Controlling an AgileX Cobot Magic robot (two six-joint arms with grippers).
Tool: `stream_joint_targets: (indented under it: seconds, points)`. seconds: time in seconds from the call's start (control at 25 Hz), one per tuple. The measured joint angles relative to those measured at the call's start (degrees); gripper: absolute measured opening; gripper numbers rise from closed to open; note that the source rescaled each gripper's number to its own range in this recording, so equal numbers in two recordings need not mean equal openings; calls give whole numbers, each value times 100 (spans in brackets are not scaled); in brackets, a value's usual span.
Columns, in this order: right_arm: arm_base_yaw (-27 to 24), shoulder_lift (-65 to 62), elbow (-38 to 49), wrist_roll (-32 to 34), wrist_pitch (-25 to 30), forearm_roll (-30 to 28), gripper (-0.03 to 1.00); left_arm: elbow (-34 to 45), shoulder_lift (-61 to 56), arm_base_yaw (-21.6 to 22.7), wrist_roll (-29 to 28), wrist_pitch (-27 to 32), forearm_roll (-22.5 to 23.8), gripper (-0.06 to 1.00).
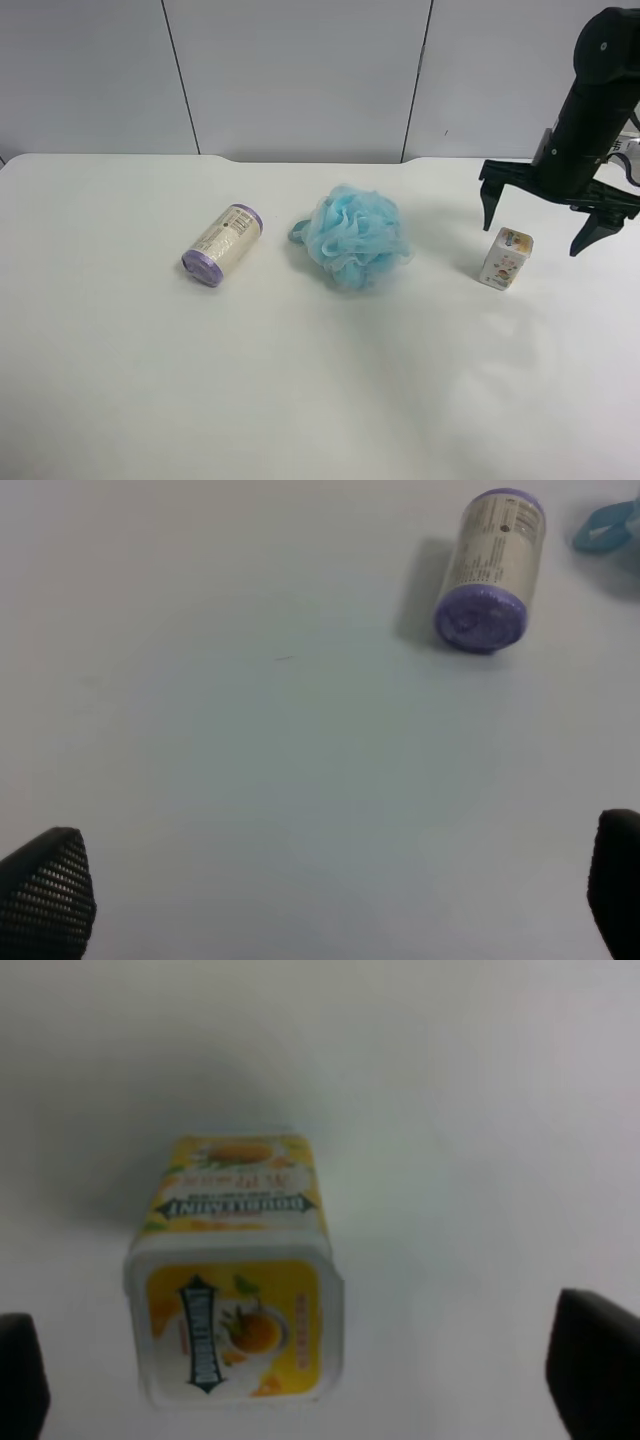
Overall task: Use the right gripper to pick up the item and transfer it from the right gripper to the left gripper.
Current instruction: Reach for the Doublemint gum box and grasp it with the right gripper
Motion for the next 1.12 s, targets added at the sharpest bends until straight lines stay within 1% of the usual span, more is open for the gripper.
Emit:
stream_joint_targets:
  seconds: [0.48,0.6,0.68,0.76,0.88,1.04,1.08,1.12]
  points:
    - [0,455,0,2,-244,223,94,0,0,0,0,0,0,100]
    - [0,515,0,2,-251,260,87,0,0,0,0,0,0,100]
    - [0,551,0,2,-251,260,78,0,0,0,0,0,0,100]
    - [0,551,0,2,-251,260,67,0,0,0,0,0,0,100]
    - [0,556,0,-6,-221,260,48,0,0,0,0,0,0,100]
    - [0,556,0,-52,-210,282,28,0,0,0,0,0,0,100]
    - [0,556,0,-52,-210,287,21,0,0,0,0,0,0,100]
    - [0,556,0,-57,-210,287,11,0,0,0,0,0,0,100]
